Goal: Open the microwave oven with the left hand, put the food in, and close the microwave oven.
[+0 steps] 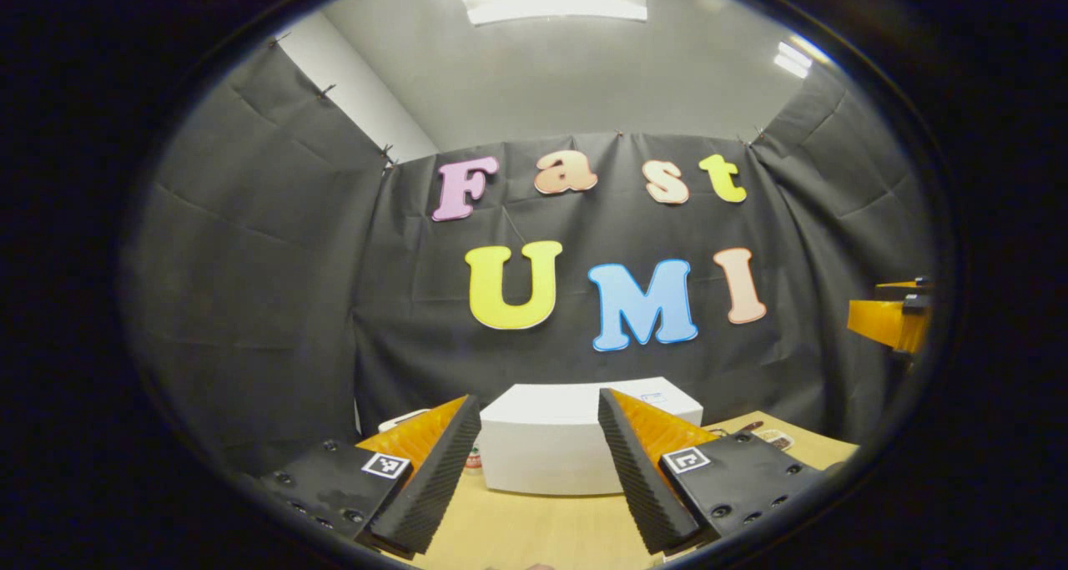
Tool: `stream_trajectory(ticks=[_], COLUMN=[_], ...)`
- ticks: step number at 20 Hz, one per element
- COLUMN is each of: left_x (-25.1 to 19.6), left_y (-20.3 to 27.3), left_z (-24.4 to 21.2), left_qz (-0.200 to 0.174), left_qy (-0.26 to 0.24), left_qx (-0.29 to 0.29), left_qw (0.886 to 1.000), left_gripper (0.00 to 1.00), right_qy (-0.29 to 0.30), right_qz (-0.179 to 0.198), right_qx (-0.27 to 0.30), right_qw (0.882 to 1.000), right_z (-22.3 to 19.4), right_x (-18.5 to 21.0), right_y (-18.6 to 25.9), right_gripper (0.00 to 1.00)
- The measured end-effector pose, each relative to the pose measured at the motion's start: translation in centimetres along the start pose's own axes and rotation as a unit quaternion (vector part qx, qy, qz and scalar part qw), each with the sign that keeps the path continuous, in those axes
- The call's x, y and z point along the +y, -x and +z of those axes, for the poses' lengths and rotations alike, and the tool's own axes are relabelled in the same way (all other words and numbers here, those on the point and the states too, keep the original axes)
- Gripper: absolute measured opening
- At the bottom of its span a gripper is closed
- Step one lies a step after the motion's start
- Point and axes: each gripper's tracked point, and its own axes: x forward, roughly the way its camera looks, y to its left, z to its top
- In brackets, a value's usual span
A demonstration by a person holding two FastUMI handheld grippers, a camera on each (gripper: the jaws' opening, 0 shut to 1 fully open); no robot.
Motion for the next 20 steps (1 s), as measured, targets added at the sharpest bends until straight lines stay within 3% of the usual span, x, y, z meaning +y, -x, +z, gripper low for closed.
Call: stream_trajectory(ticks=[10,20], left_x=[-5.8,-14.1], left_y=[-9.8,-16.0], left_z=[-6.9,-13.9], left_qz=[-0.085,-0.174], left_qy=[-0.001,0.003], left_qx=[0.030,0.069], left_qw=[0.996,0.982], left_gripper=[0.92,0.93], right_qy=[0.016,0.051], right_qz=[-0.096,-0.215], right_qx=[-0.005,0.025], right_qw=[0.995,0.975], right_z=[0.6,-0.4], right_x=[-2.4,-6.9], right_y=[0.4,2.6], right_gripper=[0.98,0.98])
